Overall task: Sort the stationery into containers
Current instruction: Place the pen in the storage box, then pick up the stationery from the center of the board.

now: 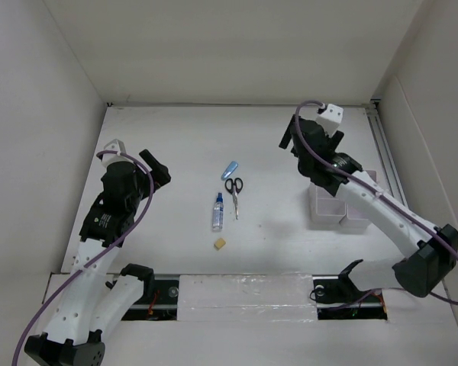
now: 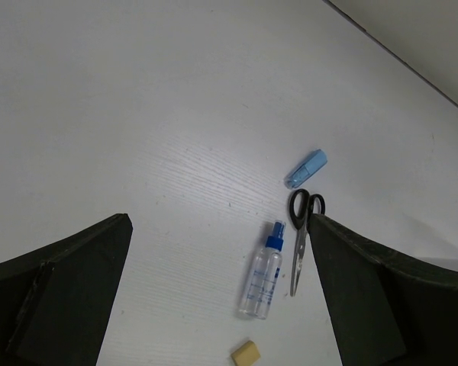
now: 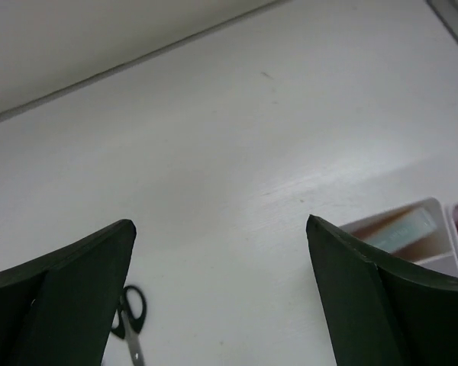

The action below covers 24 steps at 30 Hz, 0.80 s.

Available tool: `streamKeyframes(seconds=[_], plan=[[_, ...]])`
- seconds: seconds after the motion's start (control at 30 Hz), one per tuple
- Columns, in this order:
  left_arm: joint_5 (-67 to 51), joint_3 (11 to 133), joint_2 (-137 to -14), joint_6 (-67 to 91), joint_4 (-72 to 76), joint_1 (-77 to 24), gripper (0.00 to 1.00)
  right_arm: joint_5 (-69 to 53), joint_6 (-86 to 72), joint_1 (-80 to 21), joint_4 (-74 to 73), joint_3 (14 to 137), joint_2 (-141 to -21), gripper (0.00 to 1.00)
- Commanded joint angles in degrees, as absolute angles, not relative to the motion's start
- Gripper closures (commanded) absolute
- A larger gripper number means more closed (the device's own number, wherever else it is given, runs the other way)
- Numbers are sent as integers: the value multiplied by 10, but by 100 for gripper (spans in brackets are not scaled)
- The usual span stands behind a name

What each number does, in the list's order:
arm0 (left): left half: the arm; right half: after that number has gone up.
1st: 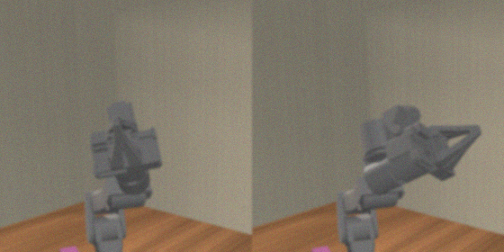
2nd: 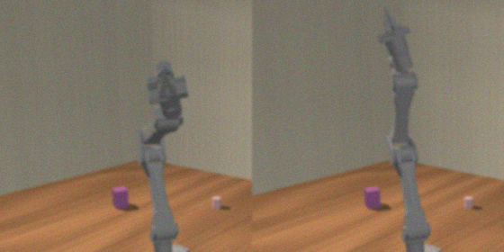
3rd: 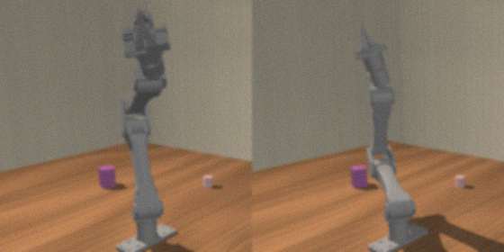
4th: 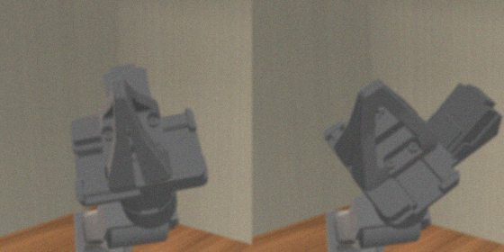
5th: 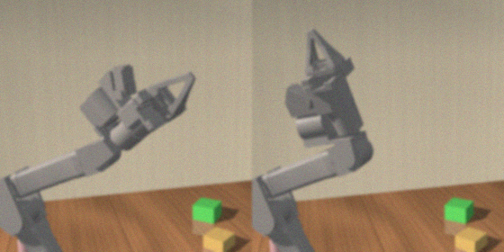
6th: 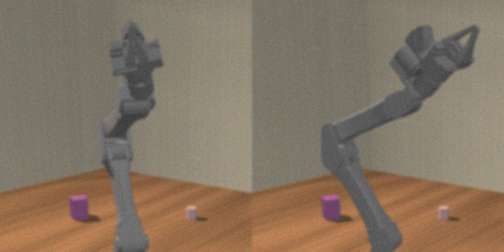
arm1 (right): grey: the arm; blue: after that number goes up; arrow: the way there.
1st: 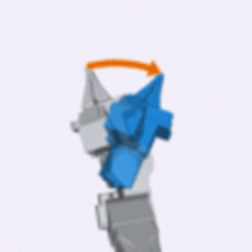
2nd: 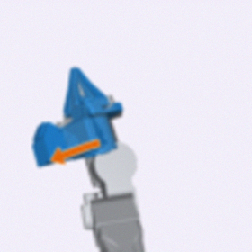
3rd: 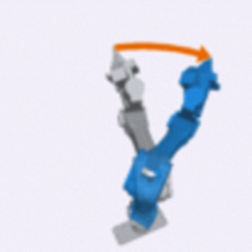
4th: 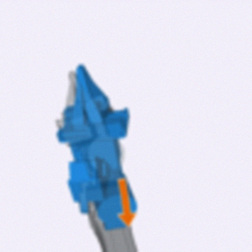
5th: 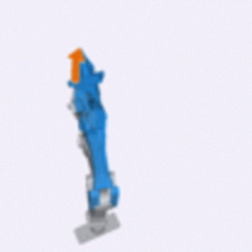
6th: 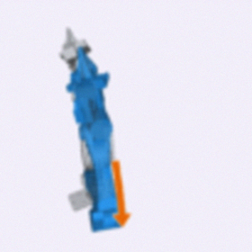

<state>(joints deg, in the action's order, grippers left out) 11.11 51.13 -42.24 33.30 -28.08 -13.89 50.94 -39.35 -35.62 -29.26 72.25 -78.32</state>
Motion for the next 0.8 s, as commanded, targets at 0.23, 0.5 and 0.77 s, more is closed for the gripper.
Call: streamKeyframes(seconds=[0.23, 0.5, 0.77], plan=[[146, 516, -431, 340, -271, -142, 0, 308, -192, -444, -229, 764, -816, 0], [146, 516, -441, 340, -276, -142, 0, 186, -174, -457, -166, 740, -853, 8], [141, 516, -441, 340, -270, -142, 0, 106, -149, -445, -144, 751, -901, 21]])
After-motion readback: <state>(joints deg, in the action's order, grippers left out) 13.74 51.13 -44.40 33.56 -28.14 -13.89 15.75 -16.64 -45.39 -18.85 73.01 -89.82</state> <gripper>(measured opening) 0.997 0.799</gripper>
